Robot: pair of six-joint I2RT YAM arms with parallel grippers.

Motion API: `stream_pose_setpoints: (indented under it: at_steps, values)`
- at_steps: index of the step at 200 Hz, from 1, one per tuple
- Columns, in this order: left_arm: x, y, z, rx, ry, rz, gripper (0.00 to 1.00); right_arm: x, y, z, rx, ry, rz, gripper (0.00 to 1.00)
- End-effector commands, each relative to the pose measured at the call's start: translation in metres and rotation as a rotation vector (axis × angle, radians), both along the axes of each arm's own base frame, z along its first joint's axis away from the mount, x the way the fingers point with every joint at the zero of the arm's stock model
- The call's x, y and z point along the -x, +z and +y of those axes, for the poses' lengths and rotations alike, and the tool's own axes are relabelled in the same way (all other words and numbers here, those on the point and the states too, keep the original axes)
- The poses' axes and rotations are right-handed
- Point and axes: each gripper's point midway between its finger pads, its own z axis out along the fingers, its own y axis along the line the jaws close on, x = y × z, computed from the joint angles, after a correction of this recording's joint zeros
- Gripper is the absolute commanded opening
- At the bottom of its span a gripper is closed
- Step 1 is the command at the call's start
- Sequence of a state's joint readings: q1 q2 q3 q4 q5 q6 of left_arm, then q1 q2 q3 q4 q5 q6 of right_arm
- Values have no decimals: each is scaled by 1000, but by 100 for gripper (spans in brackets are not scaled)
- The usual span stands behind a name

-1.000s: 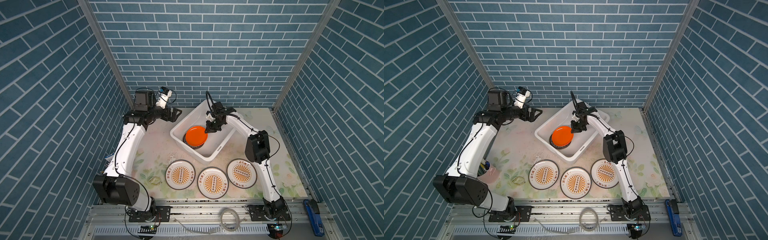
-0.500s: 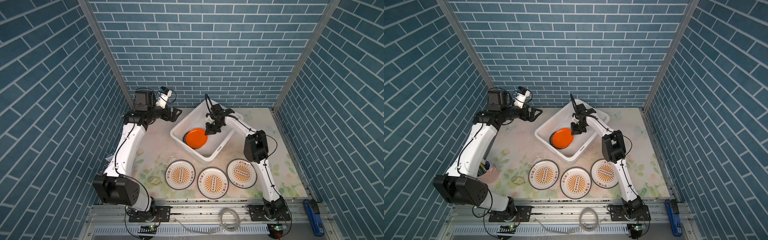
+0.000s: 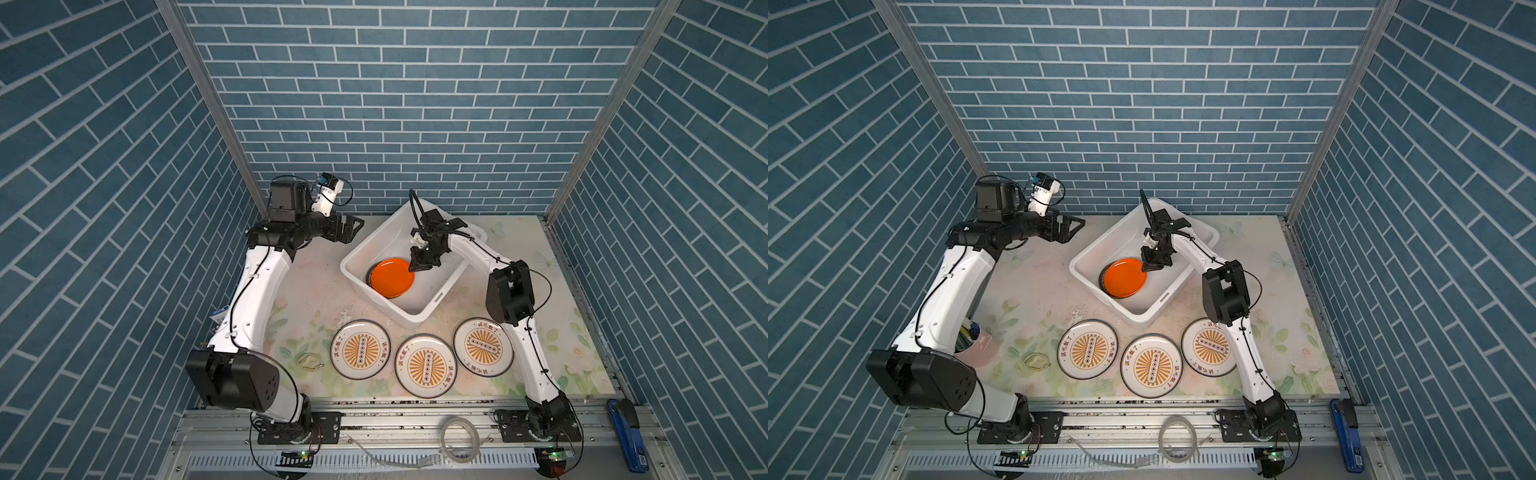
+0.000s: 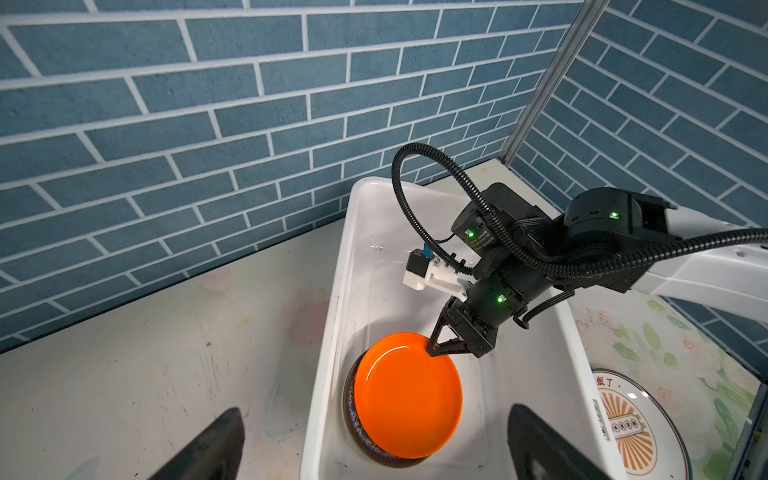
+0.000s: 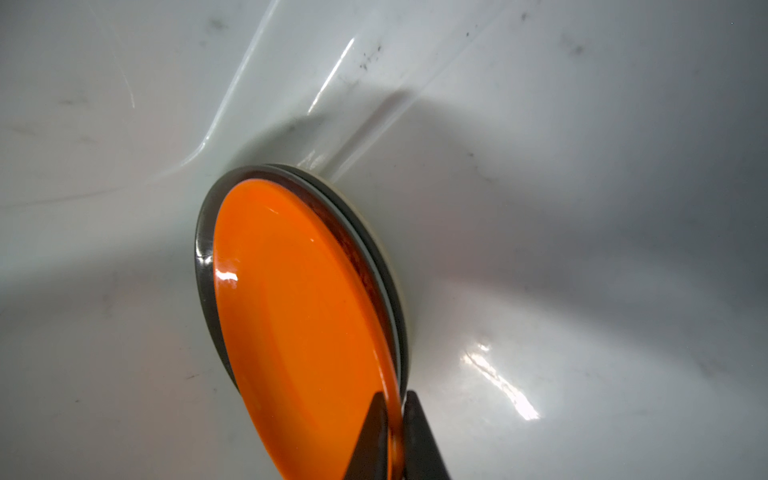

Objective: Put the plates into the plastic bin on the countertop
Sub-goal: 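Open the right gripper and raise it off the orange plate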

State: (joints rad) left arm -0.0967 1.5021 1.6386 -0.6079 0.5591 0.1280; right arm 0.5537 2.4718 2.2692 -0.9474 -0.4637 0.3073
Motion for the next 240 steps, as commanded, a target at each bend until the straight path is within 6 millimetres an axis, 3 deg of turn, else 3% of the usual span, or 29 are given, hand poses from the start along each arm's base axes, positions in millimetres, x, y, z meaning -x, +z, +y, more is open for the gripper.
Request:
stream_pose_setpoints:
  at_steps: [1,34,102,145,240]
  values:
    - [-2,0,-3,8,-8,-1,100,-1,-2,1,18,30,-20,16]
    - [-3,0,-2,5,-7,-3,100,-2,0,-1,22,26,-29,22]
    - [-4,-1,-1,0,-3,-2,100,-2,14,-1,15,29,-52,23]
    - [-4,-2,-1,-2,-3,-2,100,1,14,-1,10,33,-38,13]
    - [-2,-4,-1,1,-5,7,100,11,1,3,-6,42,32,8]
